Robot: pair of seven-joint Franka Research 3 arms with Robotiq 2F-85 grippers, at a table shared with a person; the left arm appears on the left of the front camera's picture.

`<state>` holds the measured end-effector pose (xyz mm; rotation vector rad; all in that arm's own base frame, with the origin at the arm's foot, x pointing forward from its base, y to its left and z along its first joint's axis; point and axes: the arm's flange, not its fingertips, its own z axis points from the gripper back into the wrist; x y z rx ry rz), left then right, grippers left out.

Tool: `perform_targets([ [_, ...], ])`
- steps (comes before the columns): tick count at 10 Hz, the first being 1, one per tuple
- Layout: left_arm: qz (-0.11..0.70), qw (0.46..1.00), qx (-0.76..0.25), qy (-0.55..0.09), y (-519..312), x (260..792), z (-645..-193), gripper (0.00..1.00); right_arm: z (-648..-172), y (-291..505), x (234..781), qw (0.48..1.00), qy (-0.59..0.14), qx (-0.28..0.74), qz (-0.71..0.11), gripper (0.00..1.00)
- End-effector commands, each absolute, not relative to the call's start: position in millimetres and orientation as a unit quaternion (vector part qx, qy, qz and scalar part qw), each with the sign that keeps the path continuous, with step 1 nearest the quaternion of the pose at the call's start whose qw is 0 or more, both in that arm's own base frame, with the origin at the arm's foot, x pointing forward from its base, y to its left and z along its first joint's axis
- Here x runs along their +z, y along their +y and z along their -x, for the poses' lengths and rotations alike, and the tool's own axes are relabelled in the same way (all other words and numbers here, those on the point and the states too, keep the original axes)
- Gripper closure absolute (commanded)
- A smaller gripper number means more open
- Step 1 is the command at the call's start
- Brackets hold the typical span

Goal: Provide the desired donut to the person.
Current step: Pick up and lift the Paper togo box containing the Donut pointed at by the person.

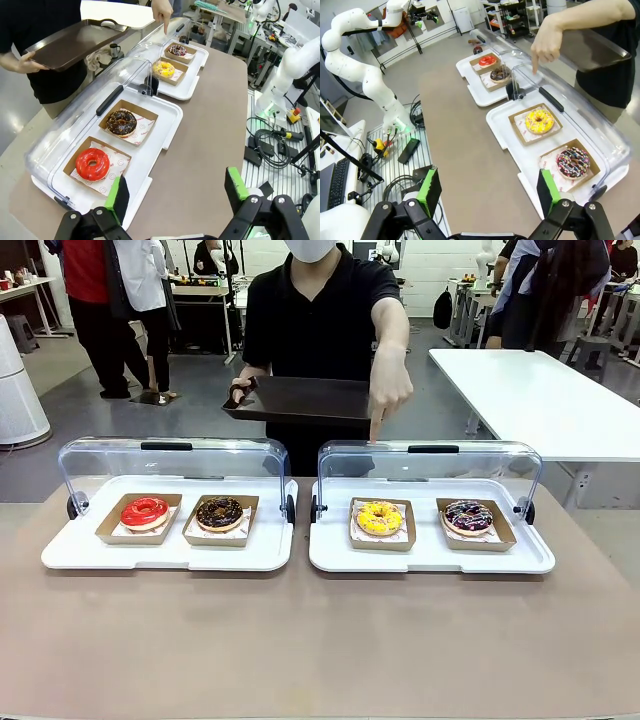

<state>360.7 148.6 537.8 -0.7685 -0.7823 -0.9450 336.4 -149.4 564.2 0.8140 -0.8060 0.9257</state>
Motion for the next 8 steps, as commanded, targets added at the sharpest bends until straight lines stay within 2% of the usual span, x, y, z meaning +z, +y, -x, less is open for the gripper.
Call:
perform_targets([
  [1, 0.354, 0.744, -0.434, -0.363, 149.1, 537.9, -361.6, 0.0, -338.5, -149.9, 563.9, 0.734, -0.373, 0.424, -0.376, 0.0],
  [8, 0.354, 0.744, -0.434, -0.363, 149.1, 537.9, -361.6, 0.0, -338.5, -149.9, 563.9, 0.734, -0.373, 0.424, -0.376, 0.0],
])
